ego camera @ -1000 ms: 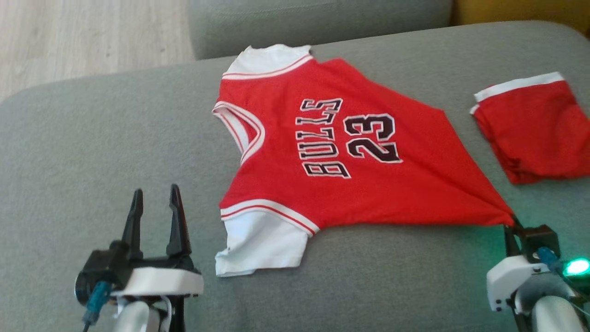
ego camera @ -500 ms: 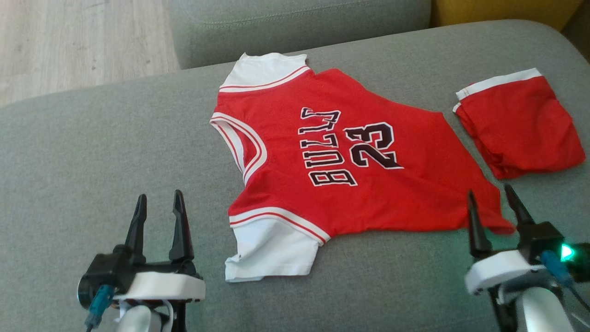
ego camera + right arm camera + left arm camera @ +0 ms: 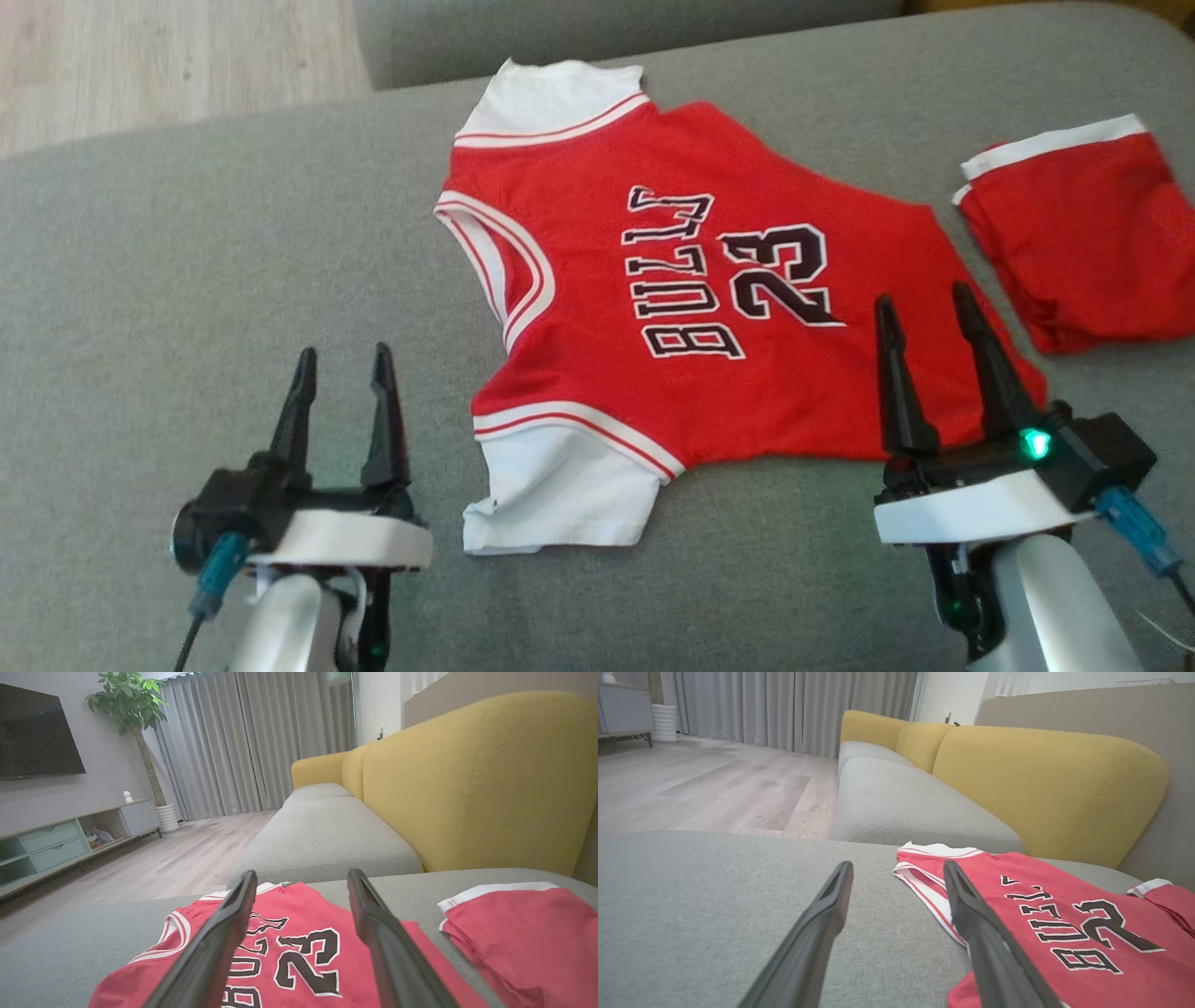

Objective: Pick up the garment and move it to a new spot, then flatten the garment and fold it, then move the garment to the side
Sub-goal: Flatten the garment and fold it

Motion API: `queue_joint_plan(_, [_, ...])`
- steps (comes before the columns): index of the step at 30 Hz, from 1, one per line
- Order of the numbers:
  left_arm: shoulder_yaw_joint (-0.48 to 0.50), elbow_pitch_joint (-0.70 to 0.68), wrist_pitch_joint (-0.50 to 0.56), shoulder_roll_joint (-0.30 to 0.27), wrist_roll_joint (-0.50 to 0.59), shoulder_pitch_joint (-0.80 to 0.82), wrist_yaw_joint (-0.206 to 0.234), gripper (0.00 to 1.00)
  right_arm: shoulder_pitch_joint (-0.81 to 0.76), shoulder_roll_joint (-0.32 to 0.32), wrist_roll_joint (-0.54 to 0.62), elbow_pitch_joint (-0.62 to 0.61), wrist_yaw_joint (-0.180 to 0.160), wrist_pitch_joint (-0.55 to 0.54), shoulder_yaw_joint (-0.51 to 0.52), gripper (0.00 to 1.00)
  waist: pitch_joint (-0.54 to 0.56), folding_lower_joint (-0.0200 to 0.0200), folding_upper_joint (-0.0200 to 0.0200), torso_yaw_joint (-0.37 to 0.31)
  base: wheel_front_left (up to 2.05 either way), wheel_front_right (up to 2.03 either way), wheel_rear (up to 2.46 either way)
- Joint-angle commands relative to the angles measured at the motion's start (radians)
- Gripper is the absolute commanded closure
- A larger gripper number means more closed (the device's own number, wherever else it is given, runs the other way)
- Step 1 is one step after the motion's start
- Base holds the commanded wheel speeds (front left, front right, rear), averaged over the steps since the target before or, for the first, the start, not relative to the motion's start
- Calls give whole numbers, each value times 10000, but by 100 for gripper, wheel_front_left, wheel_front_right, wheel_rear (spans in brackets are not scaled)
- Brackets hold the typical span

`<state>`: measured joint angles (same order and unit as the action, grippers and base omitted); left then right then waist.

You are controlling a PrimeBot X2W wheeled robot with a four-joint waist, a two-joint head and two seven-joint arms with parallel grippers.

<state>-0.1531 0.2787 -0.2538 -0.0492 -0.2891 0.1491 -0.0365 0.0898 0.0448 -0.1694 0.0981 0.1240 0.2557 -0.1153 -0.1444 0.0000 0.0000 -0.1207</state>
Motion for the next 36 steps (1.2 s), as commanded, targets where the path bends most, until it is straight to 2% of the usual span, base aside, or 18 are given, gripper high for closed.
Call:
queue_joint_plan(1, [197, -240, -80, -12, 98, 415, -25, 0, 233, 54, -97, -339, 67, 58, -242, 0, -206, 0, 0, 112, 0, 0, 0])
queue_joint_plan(7, [-390, 239, 89, -133, 521, 1231, -274, 0, 456, 54, -271, -354, 67, 59, 32, 0, -817, 0, 0, 145, 0, 0, 0])
queue_joint_plan(11, [-1462, 1251, 1628, -371, 745, 2190, -735, 0, 604, 54, -242, -291, 67, 60, 171, 0, -1112, 0, 0, -66, 0, 0, 0])
queue_joint_plan(15, [-2092, 1656, 2451, -463, 378, 2620, -892, 0, 656, 54, -321, -251, 67, 60, 153, 0, -1265, 0, 0, -304, 0, 0, 0])
queue_joint_plan(18, [-2382, 1895, 2892, -715, 339, 2788, -912, 0, 659, 54, -349, -208, 67, 60, 106, 0, -1354, 0, 0, -471, 0, 0, 0])
queue_joint_plan(24, [-2354, 2398, 3339, -1110, 647, 2985, -436, 1, 635, 54, -378, -181, 67, 60, -6, 0, -1411, 0, 0, -753, 0, 0, 0])
queue_joint_plan(25, [-2289, 2409, 3304, -1108, 628, 3015, -330, 62, 623, 54, -376, -164, 67, 60, -18, 0, -1407, 0, 0, -781, 0, 0, 0])
queue_joint_plan(26, [-2258, 2434, 3308, -1141, 640, 3051, -256, 100, 614, 54, -352, -140, 67, 60, -42, 0, -1405, 0, 0, -806, 0, 0, 0])
queue_joint_plan(30, [-2019, 2549, 3197, -1373, 665, 3327, 43, 100, 596, 54, -262, -83, 67, 60, -187, 0, -1355, 0, 0, -873, 0, 0, 0])
queue_joint_plan(36, [-1825, 2753, 3037, -1827, 732, 3874, 92, 100, 595, 54, -220, -109, 67, 60, -399, 0, -1299, 0, 0, -889, 0, 0, 0])
